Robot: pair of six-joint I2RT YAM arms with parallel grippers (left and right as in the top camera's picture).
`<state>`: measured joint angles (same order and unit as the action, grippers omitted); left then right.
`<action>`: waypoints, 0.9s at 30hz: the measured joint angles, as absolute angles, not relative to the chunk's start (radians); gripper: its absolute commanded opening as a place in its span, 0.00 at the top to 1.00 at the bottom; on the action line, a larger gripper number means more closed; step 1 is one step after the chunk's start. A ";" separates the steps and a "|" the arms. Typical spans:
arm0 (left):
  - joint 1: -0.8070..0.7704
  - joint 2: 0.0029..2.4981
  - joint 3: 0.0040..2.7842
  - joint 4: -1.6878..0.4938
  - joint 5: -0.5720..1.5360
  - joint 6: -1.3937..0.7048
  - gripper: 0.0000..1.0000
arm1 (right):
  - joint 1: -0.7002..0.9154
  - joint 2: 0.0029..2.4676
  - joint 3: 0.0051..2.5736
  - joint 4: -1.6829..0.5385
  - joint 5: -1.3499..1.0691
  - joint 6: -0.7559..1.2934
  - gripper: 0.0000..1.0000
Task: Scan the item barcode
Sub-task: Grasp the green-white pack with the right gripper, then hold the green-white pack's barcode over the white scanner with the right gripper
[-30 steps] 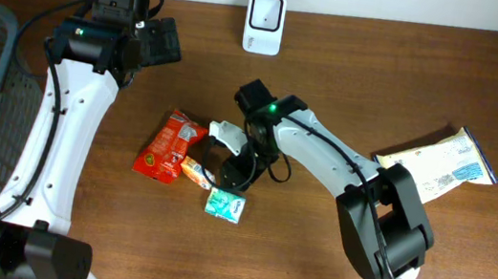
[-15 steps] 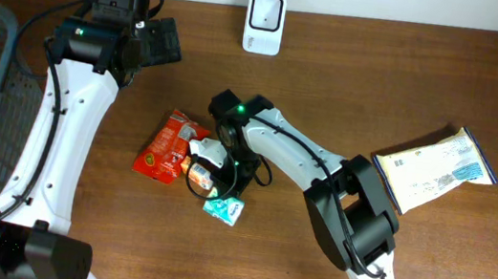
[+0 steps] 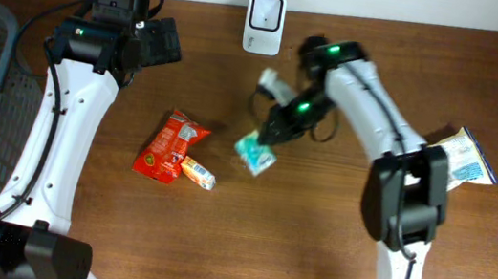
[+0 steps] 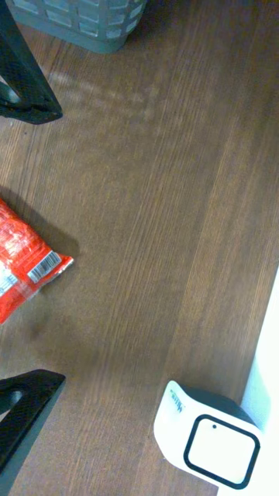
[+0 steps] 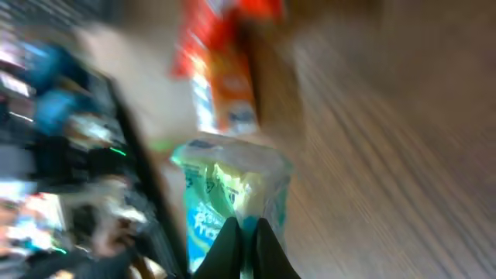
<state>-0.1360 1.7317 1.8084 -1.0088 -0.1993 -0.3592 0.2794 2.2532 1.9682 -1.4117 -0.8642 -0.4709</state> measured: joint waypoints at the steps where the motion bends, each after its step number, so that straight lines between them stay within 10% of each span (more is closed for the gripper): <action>1: -0.136 1.732 1.808 -1.008 -0.199 -0.359 0.01 | 0.236 2.253 1.968 -1.414 -0.951 -0.491 0.96; 10: -0.136 1.732 1.808 -1.009 -0.199 -0.359 0.01 | 0.033 2.252 1.987 -1.414 -1.488 -0.419 0.96; 27: -0.136 1.732 1.808 -1.008 -0.199 -0.359 0.01 | -0.011 2.250 2.463 -1.387 -1.443 -0.075 0.96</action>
<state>-0.1360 1.7317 1.8084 -1.0084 -0.1993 -0.3592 -0.0109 2.2501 2.4626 -1.3872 -1.4429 -0.0753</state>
